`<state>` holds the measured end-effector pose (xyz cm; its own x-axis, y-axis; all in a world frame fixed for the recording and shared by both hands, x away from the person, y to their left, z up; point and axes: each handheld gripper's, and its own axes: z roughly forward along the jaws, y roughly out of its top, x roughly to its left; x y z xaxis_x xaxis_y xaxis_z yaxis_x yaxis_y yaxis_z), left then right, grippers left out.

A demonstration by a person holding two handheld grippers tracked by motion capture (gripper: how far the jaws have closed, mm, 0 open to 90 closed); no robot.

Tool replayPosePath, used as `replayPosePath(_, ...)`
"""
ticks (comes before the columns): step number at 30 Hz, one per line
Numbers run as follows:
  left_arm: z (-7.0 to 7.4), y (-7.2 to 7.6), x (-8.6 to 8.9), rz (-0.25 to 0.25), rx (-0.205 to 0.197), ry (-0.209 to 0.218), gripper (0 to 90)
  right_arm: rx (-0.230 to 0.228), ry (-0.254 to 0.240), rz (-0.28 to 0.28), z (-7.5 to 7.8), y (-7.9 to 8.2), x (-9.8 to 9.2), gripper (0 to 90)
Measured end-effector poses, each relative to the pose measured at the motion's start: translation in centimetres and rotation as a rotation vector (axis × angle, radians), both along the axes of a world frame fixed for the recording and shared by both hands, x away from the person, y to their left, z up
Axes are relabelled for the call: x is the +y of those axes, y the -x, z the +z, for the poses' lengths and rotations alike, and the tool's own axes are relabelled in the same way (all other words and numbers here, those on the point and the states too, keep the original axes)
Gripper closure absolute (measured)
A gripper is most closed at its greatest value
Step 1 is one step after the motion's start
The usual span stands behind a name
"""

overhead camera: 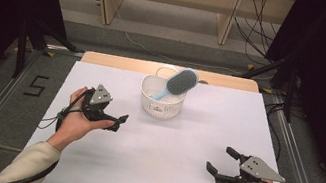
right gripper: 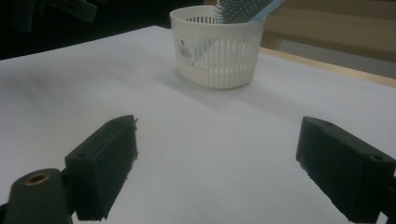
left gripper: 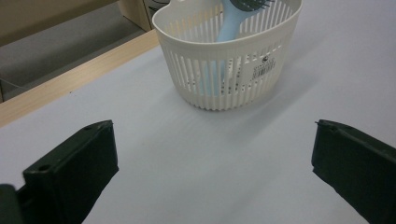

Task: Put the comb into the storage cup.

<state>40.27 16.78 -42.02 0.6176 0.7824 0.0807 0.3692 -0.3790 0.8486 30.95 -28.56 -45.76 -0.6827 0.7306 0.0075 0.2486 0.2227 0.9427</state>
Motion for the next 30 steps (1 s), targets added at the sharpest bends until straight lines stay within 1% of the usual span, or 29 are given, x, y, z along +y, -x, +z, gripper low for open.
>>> replayPosePath(3,-0.2,0.4,0.2,-0.002,0.002,-0.008,0.0,0.001,0.001,0.0,0.0,0.0,0.0,13.1)
replayPosePath(11,-0.9,1.2,0.8,0.003,0.011,-0.003,0.0,0.002,0.002,0.0,0.0,0.0,0.0,13.1)
replayPosePath(16,-1.1,1.7,1.0,0.002,0.006,-0.004,0.0,-0.001,0.003,0.002,0.0,0.0,0.0,13.1)
replayPosePath(25,-1.4,2.6,1.0,-0.004,0.001,0.004,0.0,0.001,0.001,0.001,0.0,0.0,0.0,13.0)
replayPosePath(30,-1.7,3.3,1.1,-0.01,0.005,0.02,0.0,0.001,0.0,0.002,0.1,0.0,0.0,13.0)
